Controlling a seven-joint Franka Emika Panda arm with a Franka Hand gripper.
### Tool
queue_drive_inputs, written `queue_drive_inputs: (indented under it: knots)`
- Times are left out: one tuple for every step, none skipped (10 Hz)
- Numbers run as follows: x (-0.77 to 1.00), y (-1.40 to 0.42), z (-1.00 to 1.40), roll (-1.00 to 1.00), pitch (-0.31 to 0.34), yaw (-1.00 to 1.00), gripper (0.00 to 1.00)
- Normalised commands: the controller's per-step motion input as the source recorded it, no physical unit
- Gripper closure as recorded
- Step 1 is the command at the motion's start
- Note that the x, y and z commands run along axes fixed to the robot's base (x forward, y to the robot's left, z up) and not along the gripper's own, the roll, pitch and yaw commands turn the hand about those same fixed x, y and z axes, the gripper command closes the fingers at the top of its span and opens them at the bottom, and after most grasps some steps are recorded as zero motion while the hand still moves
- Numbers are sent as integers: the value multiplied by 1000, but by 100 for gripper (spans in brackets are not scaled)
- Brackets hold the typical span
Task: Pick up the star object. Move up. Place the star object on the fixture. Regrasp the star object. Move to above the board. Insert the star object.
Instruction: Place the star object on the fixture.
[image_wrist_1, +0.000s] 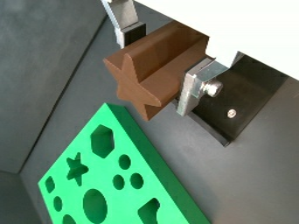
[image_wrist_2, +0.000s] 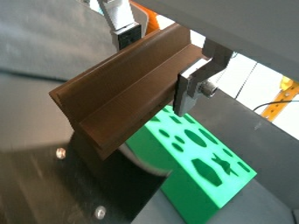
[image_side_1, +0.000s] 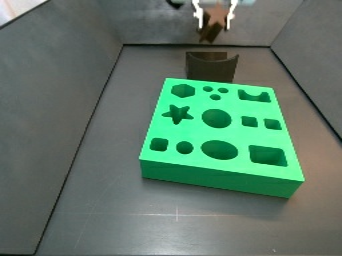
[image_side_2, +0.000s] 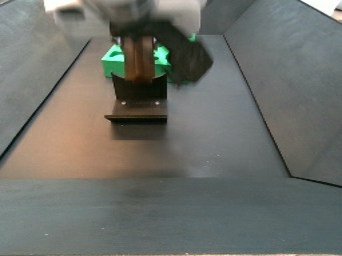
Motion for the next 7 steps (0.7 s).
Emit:
queue_drive_inputs:
  knots:
    - [163,142,-1000,-337,114,-208,100]
    - [172,137,-1000,-257,86,-209,100]
    - [166,136,-907,-175,22,-193,100]
    - [144,116,-687,-151,-4,-177,100]
    - [119,87,-485,-133,-23,-154,100]
    - [102,74,-361,-120,-34,-135,100]
    - [55,81,-294,-93,-51,-100,100]
